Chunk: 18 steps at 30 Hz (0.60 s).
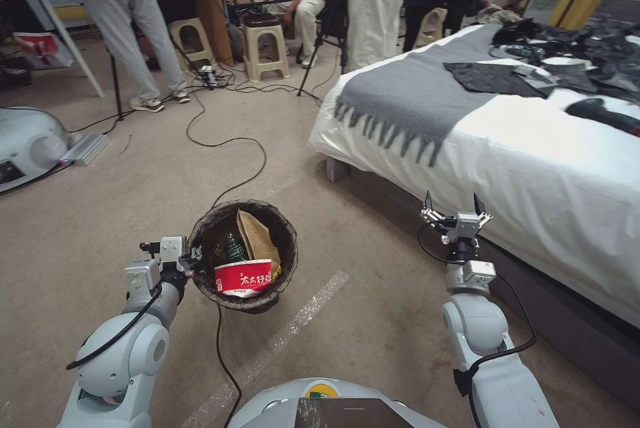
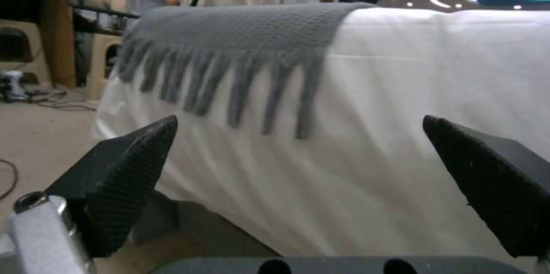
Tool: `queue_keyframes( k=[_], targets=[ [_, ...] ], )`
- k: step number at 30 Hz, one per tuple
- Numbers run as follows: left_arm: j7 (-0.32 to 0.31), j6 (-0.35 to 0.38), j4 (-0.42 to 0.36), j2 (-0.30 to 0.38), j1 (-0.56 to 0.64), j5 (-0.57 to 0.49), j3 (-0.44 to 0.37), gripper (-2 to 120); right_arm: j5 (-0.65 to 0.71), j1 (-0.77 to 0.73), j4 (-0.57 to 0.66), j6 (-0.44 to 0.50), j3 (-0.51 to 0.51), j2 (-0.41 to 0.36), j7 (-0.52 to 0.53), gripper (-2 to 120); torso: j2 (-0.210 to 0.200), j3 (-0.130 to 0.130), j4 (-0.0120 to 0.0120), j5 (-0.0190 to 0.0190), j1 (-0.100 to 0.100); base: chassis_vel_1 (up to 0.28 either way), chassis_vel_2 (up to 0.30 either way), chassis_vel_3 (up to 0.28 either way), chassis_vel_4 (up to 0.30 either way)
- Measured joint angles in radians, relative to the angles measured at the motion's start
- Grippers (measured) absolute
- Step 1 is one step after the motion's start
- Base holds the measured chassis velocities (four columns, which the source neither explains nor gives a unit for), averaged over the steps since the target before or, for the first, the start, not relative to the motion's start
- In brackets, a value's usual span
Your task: Pick up the trash bin, then pick up the garbage from the floor and place it into the trash bin.
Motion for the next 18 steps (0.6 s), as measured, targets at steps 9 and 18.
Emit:
queue_keyframes(
  k=[9,18],
  targets=[
    [0.004,-0.001,0.007,-0.001,-0.001,0.003,0.000,0,-0.006,0.002,-0.009,0.003,-0.004,0.001,0.000,100,0.000,0.000,0.0000,0.0000,0.000,0.086,0.092,0.090,0.098],
    [0.005,-0.003,0.010,-0.005,0.000,0.009,0.003,0,-0.008,0.002,-0.013,0.004,-0.005,-0.001,0.000,100,0.000,0.000,-0.0001,0.0000,0.000,0.084,0.082,0.093,0.085]
  ],
)
